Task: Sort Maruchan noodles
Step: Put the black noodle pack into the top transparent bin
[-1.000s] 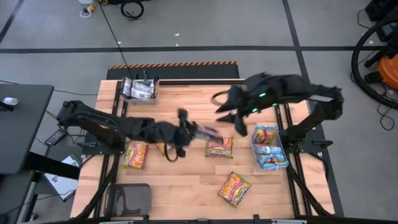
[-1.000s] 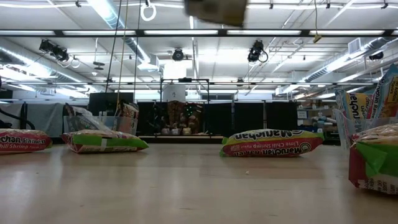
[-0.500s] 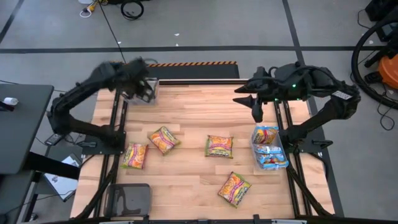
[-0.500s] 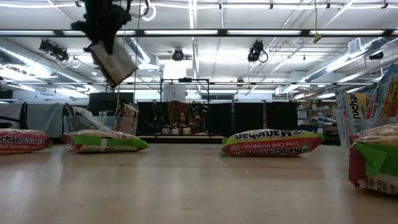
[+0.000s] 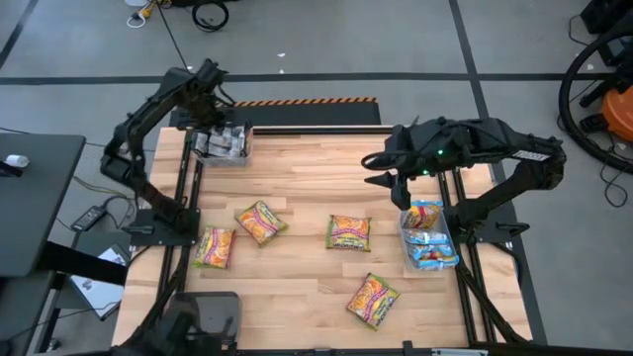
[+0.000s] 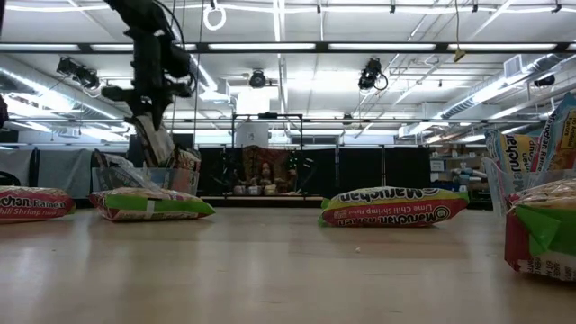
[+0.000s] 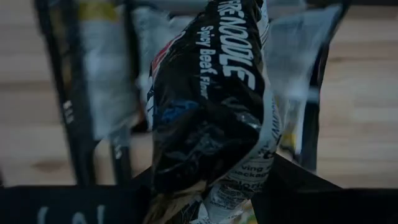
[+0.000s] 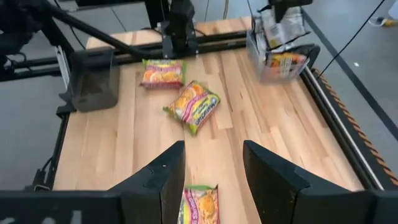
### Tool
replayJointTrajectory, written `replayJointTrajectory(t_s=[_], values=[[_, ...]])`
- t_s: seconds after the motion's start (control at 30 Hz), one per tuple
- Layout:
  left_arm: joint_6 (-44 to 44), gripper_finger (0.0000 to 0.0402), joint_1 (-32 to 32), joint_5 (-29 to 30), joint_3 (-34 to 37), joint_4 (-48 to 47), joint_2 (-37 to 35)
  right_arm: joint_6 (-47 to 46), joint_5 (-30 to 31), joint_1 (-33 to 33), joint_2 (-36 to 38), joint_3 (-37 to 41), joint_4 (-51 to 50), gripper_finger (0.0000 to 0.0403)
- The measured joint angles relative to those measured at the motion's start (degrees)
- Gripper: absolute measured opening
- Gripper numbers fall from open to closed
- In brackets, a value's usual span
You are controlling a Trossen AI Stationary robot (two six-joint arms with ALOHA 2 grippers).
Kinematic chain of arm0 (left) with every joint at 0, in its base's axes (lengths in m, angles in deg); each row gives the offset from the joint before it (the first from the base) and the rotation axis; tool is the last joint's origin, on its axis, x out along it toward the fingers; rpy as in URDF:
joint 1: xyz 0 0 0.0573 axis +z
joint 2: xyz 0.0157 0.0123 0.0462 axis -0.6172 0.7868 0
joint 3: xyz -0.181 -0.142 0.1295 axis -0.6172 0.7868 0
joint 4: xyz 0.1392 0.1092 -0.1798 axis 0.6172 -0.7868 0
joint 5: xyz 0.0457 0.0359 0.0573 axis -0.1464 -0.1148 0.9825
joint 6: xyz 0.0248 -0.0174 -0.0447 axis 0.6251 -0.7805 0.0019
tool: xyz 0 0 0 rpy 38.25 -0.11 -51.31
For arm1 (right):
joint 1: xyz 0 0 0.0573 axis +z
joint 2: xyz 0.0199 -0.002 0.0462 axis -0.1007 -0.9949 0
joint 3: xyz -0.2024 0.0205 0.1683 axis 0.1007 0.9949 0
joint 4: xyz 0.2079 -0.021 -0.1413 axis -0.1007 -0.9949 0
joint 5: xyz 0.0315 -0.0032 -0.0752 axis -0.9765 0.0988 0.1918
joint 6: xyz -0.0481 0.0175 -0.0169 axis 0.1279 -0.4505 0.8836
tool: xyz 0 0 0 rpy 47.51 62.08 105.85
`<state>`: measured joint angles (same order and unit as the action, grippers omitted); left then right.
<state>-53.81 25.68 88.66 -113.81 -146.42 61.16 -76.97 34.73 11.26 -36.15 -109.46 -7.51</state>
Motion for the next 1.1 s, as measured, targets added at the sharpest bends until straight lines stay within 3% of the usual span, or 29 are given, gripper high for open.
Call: replayJointTrajectory(t_s=[0.3, 0.5, 0.7, 0.93, 1.1], values=[[1.87, 0.0155, -0.05, -3.21, 0.0, 4.13, 9.27, -0.15, -0.07, -0.65, 0.0, 3.29, 0.68, 0.0168], [3.21, 0.022, 0.75, -8.38, -0.05, 4.63, 9.86, 1.78, -0.07, -3.02, 0.0, 3.29, 1.98, 0.0168], [7.63, 0.0253, 2.22, -7.29, -0.13, 2.43, 8.63, 3.85, -0.07, -5.7, -0.09, 3.29, 2.23, 0.0168], [5.6, 0.0236, 0.33, -24.29, -0.2, 9.56, 7.68, 7.46, -0.08, -8.93, -0.09, 3.29, 3.52, 0.0168], [4.43, 0.0227, -2.95, -27.62, -0.2, 14.49, 7.65, 7.94, -0.07, -11.13, -0.09, 3.29, 4.81, 0.0168]])
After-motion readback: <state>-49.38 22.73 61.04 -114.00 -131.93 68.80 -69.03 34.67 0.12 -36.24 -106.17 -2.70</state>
